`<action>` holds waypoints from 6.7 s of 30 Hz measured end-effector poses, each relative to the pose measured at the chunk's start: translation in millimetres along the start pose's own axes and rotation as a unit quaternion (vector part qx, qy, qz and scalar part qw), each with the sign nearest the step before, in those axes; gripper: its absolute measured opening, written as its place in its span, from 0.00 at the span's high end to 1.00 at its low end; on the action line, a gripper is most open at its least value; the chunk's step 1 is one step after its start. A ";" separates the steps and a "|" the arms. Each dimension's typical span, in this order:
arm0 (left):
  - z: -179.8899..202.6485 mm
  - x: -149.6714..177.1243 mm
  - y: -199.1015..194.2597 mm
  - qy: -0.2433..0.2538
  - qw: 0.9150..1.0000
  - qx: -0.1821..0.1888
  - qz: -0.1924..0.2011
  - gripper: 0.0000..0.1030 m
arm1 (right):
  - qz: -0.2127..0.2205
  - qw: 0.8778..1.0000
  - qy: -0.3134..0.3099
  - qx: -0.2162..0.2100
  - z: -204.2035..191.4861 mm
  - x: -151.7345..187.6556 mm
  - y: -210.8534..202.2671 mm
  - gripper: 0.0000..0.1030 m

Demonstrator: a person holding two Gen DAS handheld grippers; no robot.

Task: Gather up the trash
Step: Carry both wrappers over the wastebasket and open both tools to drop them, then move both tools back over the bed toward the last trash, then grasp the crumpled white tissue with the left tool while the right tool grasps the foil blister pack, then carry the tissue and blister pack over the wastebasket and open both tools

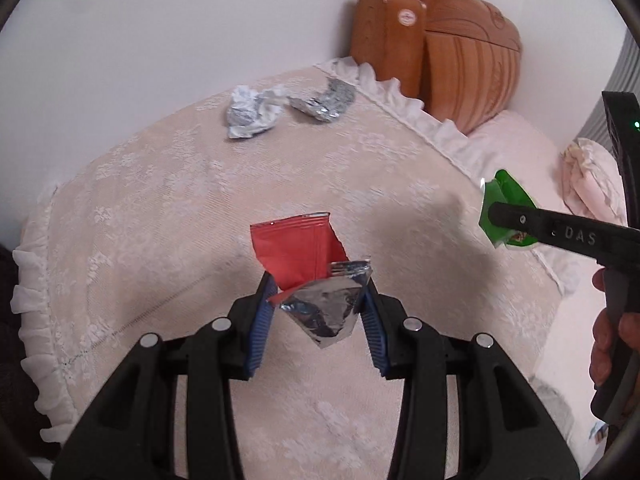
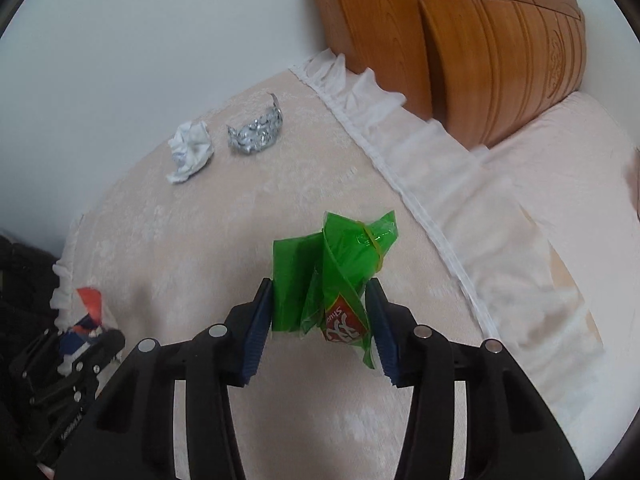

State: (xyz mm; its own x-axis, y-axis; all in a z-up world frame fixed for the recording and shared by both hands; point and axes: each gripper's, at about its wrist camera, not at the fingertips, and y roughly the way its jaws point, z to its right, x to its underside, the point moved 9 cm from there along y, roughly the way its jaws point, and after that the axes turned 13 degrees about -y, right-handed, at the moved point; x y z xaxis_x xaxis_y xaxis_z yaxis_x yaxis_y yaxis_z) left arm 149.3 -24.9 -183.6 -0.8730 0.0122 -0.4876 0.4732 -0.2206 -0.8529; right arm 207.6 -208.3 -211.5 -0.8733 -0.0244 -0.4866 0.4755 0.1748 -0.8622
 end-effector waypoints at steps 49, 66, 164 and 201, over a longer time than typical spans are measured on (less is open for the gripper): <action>369.8 307.4 -46.2 0.347 0.921 0.147 -0.097 0.08 | 0.047 0.958 0.259 0.113 189.5 430.8 -245.5 0.52; 344.9 262.7 -74.3 0.272 0.947 0.152 -0.081 0.08 | 0.027 0.960 0.259 0.100 188.8 427.7 -226.1 0.52; -113.0 -161.2 72.0 -0.045 0.996 -0.051 0.056 0.43 | -0.047 0.973 -0.217 0.069 -69.9 -187.8 186.4 0.03; 132.1 94.9 -80.9 0.073 0.995 0.069 0.009 0.43 | 0.034 0.999 -0.014 0.029 40.4 182.9 -139.4 0.34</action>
State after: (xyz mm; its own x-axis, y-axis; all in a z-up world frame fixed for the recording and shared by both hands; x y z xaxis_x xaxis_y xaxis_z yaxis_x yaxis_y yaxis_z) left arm 12.5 -134.7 -136.2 -0.8337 0.1463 -0.5325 0.4585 -0.3542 -0.8151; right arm -14.1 -276.8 -186.0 -0.8358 -0.0418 -0.5475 0.5399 0.1189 -0.8333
